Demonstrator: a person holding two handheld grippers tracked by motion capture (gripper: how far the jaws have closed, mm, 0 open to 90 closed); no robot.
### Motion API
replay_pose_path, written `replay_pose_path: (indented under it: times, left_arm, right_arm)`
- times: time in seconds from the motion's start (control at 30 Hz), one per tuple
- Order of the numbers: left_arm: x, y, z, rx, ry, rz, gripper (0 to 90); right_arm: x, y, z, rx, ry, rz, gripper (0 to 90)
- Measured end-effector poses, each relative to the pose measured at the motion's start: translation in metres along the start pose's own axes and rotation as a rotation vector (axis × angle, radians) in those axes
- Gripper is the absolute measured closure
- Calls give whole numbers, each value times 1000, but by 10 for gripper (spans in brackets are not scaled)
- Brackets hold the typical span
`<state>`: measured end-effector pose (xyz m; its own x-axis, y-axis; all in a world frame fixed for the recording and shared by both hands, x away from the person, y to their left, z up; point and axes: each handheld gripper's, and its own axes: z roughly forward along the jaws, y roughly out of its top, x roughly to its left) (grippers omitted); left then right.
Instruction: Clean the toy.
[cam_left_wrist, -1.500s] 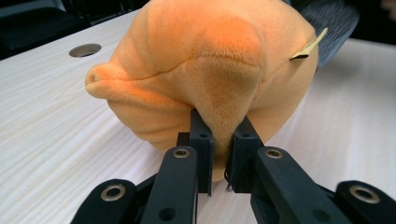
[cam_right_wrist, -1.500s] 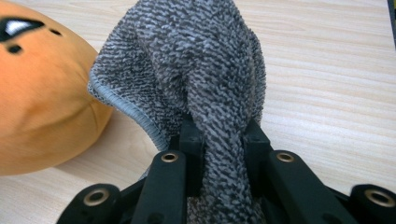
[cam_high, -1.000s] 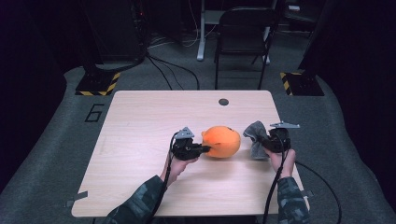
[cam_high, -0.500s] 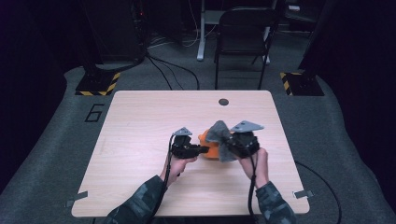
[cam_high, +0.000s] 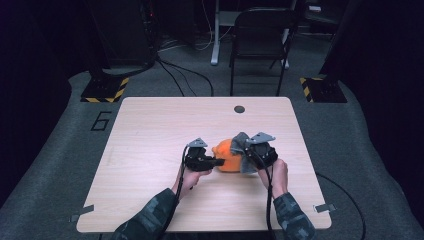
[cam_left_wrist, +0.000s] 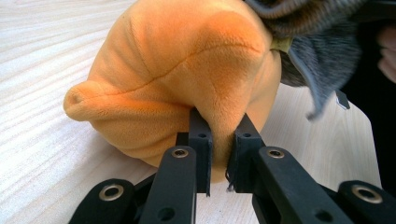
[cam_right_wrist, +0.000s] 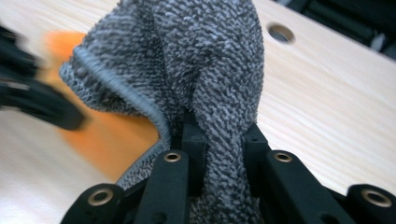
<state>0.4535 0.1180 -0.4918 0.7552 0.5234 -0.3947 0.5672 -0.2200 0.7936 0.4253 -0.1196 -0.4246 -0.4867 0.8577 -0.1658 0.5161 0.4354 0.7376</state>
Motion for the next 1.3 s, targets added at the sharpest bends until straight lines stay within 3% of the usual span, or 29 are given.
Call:
replay_pose_path:
  times: [0.1, 0.27, 0.37, 0.5, 0.6, 0.7, 0.77, 0.8, 0.87, 0.93, 1.07, 1.1, 1.17, 1.23, 1.3]
  left_arm:
    - [-1, 0, 1, 0, 1, 10, 820]
    - [1, 0, 1, 1, -9, 10, 818]
    - [1, 0, 1, 2, -12, 8, 818]
    - [1, 0, 0, 3, -11, 11, 815]
    - [1, -1, 0, 1, -12, 11, 810]
    - [1, -3, 0, 0, -9, 7, 802]
    - [0, -2, 1, -2, -4, 18, 800]
    - [0, -2, 1, -2, -2, 20, 799]
    - [-2, -2, 2, -1, -3, 25, 796]
    - [-2, -2, 2, 3, 2, 40, 794]
    - [-1, -2, 1, -4, -7, 26, 785]
    - [-1, -2, 1, -4, -5, 27, 785]
    - [0, -3, 1, 0, 1, 21, 785]
    - [3, -3, 2, -2, -7, 13, 786]
    - [2, -3, 2, -2, -6, 17, 786]
  right_arm:
    - [-19, -10, 10, 16, 34, 67, 774]
    - [-41, -26, 30, 69, 19, 134, 773]
    - [-47, -33, 45, 117, 17, 180, 772]
    - [-52, -47, 66, 170, 30, 191, 767]
    - [-56, -41, 57, 155, 18, 196, 768]
    - [-60, -29, 28, 84, 15, 204, 769]
    - [-60, -17, 3, 6, 26, 190, 769]
    - [-57, -10, -10, -36, 57, 179, 769]
    - [-47, 0, -22, -70, 84, 149, 768]
    - [-22, 13, -33, -103, 131, 86, 767]
    - [26, 25, -28, -95, 190, -36, 762]
    - [35, 24, -23, -71, 186, -78, 760]
    - [46, 19, -11, -37, 147, -109, 758]
    - [47, 16, -5, -32, 108, -145, 758]
    - [44, 16, -5, -31, 110, -134, 758]
